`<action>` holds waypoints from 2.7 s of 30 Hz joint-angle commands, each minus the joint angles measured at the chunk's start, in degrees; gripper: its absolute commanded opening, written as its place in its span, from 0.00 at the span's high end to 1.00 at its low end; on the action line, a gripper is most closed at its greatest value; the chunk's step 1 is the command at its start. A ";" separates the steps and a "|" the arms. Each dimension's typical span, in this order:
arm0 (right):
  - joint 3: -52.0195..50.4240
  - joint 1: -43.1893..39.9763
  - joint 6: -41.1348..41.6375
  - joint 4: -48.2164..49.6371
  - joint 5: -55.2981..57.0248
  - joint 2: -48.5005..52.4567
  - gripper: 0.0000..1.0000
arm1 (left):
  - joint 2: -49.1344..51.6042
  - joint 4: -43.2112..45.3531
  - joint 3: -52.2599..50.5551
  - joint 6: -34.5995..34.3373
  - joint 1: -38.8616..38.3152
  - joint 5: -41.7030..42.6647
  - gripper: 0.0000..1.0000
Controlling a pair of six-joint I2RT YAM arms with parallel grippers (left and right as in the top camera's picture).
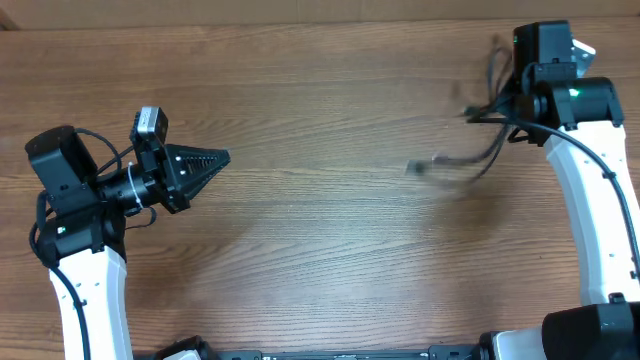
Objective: Untangle cables
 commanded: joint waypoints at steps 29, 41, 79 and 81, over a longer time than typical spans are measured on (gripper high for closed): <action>0.31 -3.69 -15.06 17.18 -14.38 17.20 0.11 | 1.36 20.17 0.50 9.84 -18.56 -15.74 0.57; 0.31 -13.18 -9.18 28.09 -21.73 27.52 0.12 | 7.23 20.76 0.50 9.94 -19.19 -15.93 0.60; 4.96 10.40 -23.30 19.65 -44.19 1.49 0.96 | 7.23 20.74 0.50 11.96 -21.84 -13.90 0.59; 4.96 12.07 -22.10 18.51 -42.51 -1.44 0.96 | 7.23 20.76 0.50 12.15 -21.84 -12.70 0.59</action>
